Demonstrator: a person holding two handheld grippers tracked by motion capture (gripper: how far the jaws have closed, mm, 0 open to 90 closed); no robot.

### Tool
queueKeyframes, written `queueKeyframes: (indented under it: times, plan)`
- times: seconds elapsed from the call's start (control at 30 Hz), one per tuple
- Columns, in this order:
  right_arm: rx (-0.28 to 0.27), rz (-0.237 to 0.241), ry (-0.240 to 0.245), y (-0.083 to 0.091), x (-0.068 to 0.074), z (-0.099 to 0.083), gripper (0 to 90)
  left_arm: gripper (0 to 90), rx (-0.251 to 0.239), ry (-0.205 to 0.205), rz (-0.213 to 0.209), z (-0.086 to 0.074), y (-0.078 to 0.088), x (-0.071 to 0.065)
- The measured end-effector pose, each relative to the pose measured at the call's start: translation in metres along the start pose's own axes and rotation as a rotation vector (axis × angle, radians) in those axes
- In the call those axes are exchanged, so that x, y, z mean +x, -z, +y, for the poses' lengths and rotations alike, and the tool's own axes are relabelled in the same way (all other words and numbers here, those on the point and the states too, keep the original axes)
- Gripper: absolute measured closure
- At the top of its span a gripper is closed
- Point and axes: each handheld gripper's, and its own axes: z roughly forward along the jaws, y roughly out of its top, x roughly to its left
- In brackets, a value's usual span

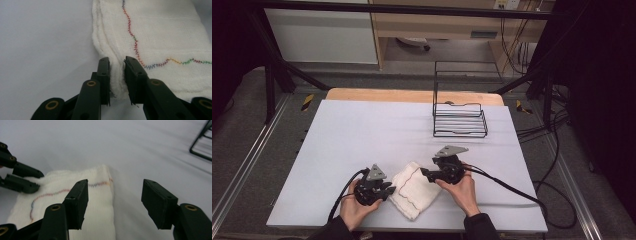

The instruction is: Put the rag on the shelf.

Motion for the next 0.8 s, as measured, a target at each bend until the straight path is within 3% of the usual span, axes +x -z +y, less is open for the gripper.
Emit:
queueKeyframes:
  times: [0.1, 0.27, 0.3, 0.5, 0.63, 0.8]
  plan:
    - [0.019, -0.023, -0.041, 0.015, -0.003, -0.025, 44.6, 73.9, 0.0, 0.001, 0.0, 0.0, 0.0, 0.0]
    - [0.056, -0.03, -0.103, 0.02, -0.003, -0.046, 49.0, 74.1, 0.0, 0.005, 0.001, 0.0, 0.0, 0.0]
    - [0.061, -0.016, -0.135, 0.021, -0.003, -0.051, 52.0, 74.1, 0.0, 0.006, 0.001, 0.0, 0.0, 0.0]
    - [0.073, -0.005, -0.193, 0.018, 0.0, -0.053, 62.2, 74.1, -0.004, 0.011, -0.005, -0.001, 0.0, 0.001]
    - [0.059, 0.02, -0.247, 0.017, 0.004, -0.056, 75.8, 74.2, -0.003, 0.016, -0.009, -0.001, 0.0, 0.001]
    - [0.066, 0.035, -0.26, 0.016, 0.003, -0.054, 82.4, 75.4, 0.001, 0.023, -0.009, 0.0, 0.001, 0.002]
